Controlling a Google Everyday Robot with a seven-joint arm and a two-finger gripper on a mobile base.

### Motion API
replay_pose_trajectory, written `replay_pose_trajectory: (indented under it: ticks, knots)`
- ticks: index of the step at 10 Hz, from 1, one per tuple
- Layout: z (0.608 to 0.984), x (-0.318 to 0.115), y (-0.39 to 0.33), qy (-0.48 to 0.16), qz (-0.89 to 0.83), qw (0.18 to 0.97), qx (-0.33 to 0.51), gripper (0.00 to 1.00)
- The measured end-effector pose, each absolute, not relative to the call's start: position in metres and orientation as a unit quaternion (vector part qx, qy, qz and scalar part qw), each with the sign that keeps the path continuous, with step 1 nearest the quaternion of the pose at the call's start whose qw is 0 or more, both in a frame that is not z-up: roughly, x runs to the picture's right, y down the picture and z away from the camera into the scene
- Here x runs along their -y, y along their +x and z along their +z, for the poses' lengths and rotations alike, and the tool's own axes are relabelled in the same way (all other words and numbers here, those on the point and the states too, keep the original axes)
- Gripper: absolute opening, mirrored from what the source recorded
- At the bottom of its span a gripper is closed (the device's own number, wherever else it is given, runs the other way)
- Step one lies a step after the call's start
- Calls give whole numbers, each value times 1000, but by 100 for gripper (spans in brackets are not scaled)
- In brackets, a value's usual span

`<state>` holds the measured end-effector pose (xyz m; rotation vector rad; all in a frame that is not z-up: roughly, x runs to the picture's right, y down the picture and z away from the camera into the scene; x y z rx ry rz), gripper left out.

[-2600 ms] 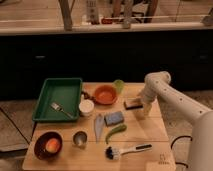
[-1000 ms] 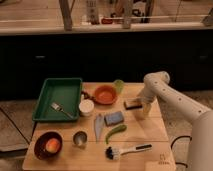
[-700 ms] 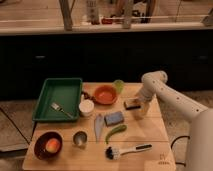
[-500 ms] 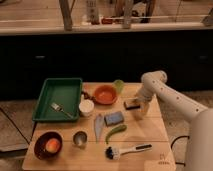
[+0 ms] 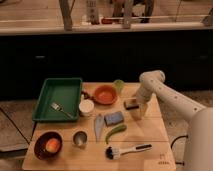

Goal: Place eraser in metal cup

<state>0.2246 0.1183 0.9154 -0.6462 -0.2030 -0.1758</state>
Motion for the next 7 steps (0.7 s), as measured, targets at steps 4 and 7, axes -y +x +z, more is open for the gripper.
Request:
replay_pose_trajectory:
  ticks: [4,7]
  knots:
    - [921,-121,222,-326,-93,934,110,28]
    - [924,-120,222,-328,-92,933,113,2]
